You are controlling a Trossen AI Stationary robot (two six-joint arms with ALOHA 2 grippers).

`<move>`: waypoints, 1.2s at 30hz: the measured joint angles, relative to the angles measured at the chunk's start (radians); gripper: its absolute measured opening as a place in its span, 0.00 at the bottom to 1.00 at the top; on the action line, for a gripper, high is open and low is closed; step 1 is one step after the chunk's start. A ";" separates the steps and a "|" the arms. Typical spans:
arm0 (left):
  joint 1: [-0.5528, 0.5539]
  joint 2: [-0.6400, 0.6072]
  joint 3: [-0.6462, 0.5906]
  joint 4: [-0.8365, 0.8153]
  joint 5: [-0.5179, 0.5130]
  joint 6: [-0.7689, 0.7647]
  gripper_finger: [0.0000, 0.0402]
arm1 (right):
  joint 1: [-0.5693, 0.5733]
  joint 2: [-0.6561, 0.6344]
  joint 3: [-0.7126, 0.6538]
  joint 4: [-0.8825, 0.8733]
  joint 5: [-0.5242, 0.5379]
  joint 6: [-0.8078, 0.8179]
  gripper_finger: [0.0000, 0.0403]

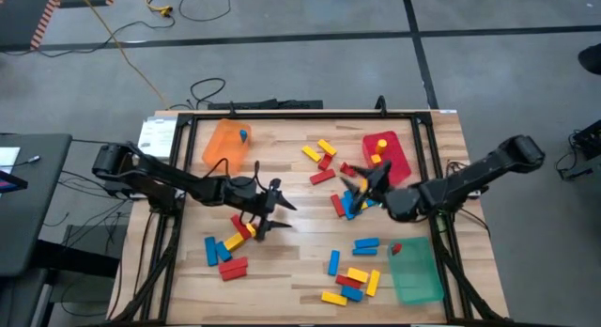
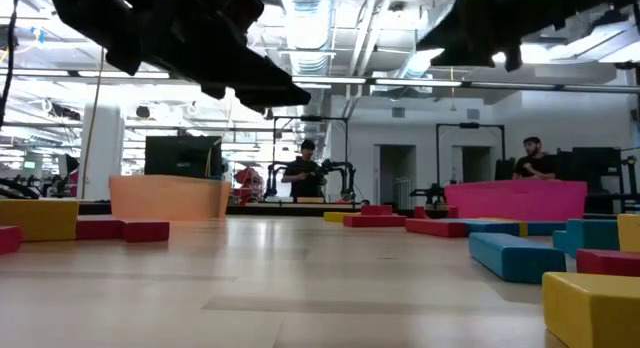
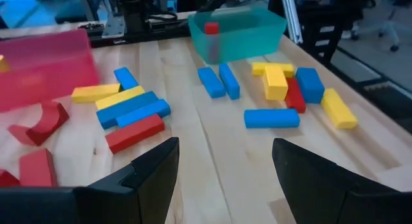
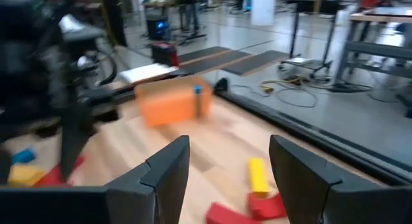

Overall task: Sort blocks
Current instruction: Put the blue rectangle block into the orange bin

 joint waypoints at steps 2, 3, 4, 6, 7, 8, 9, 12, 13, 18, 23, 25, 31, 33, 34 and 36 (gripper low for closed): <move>0.000 -0.018 0.000 -0.030 0.000 -0.040 0.61 | 0.026 0.066 0.038 0.027 0.000 0.000 0.57; 0.000 -0.024 0.000 -0.044 0.000 -0.062 0.61 | 0.035 0.096 0.056 0.038 0.001 0.000 0.57; 0.000 -0.027 0.000 -0.056 0.000 -0.087 0.61 | 0.042 0.128 0.076 0.048 0.001 0.000 0.57; 0.000 -0.029 0.000 -0.078 0.000 -0.151 0.61 | 0.051 0.188 0.118 0.056 0.002 0.001 0.57; 0.000 -0.029 0.000 -0.089 0.000 -0.180 0.61 | 0.054 0.219 0.139 0.057 0.003 0.000 0.57; 0.000 -0.029 0.000 -0.098 0.000 -0.205 0.61 | 0.056 0.248 0.161 0.057 0.004 0.001 0.57; 0.000 -0.029 0.000 -0.109 0.000 -0.223 0.61 | 0.059 0.274 0.182 0.058 0.004 0.001 0.57; 0.000 -0.029 0.000 -0.138 -0.001 -0.235 0.61 | 0.063 0.351 0.244 0.058 0.006 0.001 0.57; 0.000 -0.029 0.000 -0.148 -0.001 -0.234 0.61 | 0.063 0.374 0.264 0.059 0.006 0.001 0.57; 0.000 -0.029 0.000 -0.178 -0.002 -0.203 0.61 | 0.063 0.450 0.357 0.059 0.007 -0.003 0.57; 0.000 -0.030 0.000 -0.197 -0.002 -0.202 0.61 | 0.067 0.470 0.426 0.056 0.007 -0.020 0.56; 0.000 -0.030 0.000 -0.196 -0.002 -0.202 0.61 | 0.069 0.469 0.444 0.061 0.007 -0.022 0.56; 0.000 -0.030 0.000 -0.197 -0.002 -0.202 0.61 | 0.095 0.468 0.475 0.060 0.065 -0.024 0.55; 0.000 -0.030 0.000 -0.198 -0.002 -0.202 0.61 | 0.105 0.469 0.475 0.055 0.094 -0.013 0.55; 0.000 -0.030 0.000 -0.198 -0.002 -0.202 0.61 | 0.111 0.469 0.474 0.053 0.111 -0.003 0.55; 0.000 -0.030 0.000 -0.198 -0.002 -0.202 0.61 | 0.119 0.469 0.474 0.059 0.135 0.000 0.55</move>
